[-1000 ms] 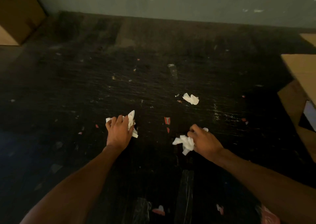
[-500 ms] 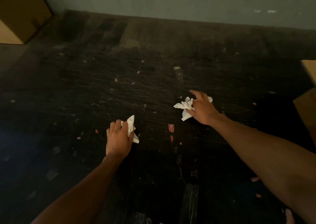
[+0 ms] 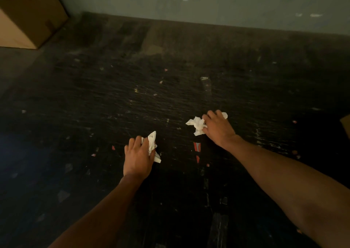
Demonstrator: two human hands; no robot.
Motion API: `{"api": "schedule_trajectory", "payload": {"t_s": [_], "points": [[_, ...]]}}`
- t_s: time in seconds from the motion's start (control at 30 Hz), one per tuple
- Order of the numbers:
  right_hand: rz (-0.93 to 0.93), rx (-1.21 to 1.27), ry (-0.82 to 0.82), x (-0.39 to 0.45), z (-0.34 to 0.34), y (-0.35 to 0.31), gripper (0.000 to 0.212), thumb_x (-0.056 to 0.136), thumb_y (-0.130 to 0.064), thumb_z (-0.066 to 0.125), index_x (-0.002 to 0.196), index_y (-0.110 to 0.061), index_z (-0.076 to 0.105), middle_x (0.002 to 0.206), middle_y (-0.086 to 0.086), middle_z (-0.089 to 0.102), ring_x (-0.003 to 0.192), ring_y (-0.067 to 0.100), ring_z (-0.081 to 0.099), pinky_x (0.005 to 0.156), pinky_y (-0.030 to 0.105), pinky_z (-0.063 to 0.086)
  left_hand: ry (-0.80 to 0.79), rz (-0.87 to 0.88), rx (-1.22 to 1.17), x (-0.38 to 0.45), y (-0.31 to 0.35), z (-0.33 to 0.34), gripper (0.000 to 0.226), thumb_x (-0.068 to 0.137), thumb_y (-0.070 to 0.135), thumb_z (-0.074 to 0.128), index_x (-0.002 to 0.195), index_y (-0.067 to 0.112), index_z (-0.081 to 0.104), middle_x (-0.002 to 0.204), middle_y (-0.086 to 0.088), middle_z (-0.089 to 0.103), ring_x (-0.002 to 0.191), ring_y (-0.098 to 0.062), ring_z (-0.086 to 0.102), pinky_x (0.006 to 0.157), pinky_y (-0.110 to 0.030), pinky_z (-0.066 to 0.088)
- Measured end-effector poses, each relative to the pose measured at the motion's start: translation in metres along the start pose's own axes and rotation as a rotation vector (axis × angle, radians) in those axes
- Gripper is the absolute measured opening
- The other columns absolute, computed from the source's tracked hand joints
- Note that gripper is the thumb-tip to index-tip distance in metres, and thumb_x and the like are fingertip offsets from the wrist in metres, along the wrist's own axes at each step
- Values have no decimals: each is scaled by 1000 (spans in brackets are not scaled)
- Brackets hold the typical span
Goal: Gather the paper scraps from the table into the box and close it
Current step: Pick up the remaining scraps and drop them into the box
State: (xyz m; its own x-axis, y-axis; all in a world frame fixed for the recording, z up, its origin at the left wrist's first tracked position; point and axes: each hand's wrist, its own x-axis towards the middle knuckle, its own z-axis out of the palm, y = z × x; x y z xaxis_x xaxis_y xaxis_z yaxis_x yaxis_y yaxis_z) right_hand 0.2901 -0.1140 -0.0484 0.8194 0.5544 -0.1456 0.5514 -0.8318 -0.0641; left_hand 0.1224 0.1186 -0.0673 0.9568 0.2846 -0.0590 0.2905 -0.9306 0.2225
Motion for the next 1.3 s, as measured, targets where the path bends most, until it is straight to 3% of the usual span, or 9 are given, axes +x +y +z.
{"api": "schedule_trajectory", "payload": {"t_s": [0.33, 0.5, 0.7, 0.87, 0.97, 1.1, 1.3], "points": [[46, -60, -58, -53, 5, -20, 33, 94, -36, 52, 121, -18, 46, 121, 9, 61, 111, 27, 58, 88, 40, 51, 54, 13, 0, 2, 3, -3, 35, 94, 35, 55, 122, 13, 55, 120, -8, 58, 109, -20, 53, 94, -36, 46], [146, -7, -130, -101, -2, -24, 27, 95, -38, 48, 117, -22, 46, 110, 3, 65, 97, 22, 64, 81, 40, 53, -41, 39, -27, 7, 4, -22, 36, 95, 34, 56, 125, 14, 52, 122, -7, 61, 111, -19, 58, 91, -35, 52], [399, 124, -21, -158, -40, 2, 23, 96, -37, 46, 109, -19, 49, 103, 7, 65, 93, 26, 65, 75, 37, 50, -150, 73, -121, -1, 13, -40, 31, 97, 31, 54, 123, 15, 53, 117, -7, 64, 104, -18, 64, 88, -35, 54], [502, 191, 91, -201, -67, 22, 25, 96, -33, 49, 114, -17, 54, 96, 5, 67, 84, 21, 65, 77, 40, 55, -129, 133, -205, -11, 44, -50, 28, 97, 30, 53, 121, 15, 55, 113, -6, 65, 100, -16, 65, 88, -36, 55], [469, 249, 80, -213, -77, 23, 27, 97, -32, 48, 119, -17, 51, 99, 5, 66, 84, 18, 64, 75, 36, 54, -72, 167, -217, -19, 63, -61, 26, 97, 31, 52, 119, 16, 55, 107, -4, 66, 94, -15, 66, 84, -35, 56], [283, 334, 12, -195, -81, 9, 24, 96, -29, 50, 118, -20, 50, 91, -2, 62, 75, 9, 59, 63, 24, 46, -53, 169, -223, -30, 72, -70, 23, 97, 31, 52, 116, 18, 56, 104, -2, 66, 91, -13, 65, 82, -33, 57], [88, 395, -181, -145, -67, -28, 30, 94, -29, 53, 120, -27, 38, 94, 0, 57, 74, 9, 55, 58, 24, 39, -41, 70, -259, -48, 50, -77, 23, 97, 31, 52, 117, 19, 56, 104, 0, 66, 90, -9, 65, 81, -31, 57]]}}
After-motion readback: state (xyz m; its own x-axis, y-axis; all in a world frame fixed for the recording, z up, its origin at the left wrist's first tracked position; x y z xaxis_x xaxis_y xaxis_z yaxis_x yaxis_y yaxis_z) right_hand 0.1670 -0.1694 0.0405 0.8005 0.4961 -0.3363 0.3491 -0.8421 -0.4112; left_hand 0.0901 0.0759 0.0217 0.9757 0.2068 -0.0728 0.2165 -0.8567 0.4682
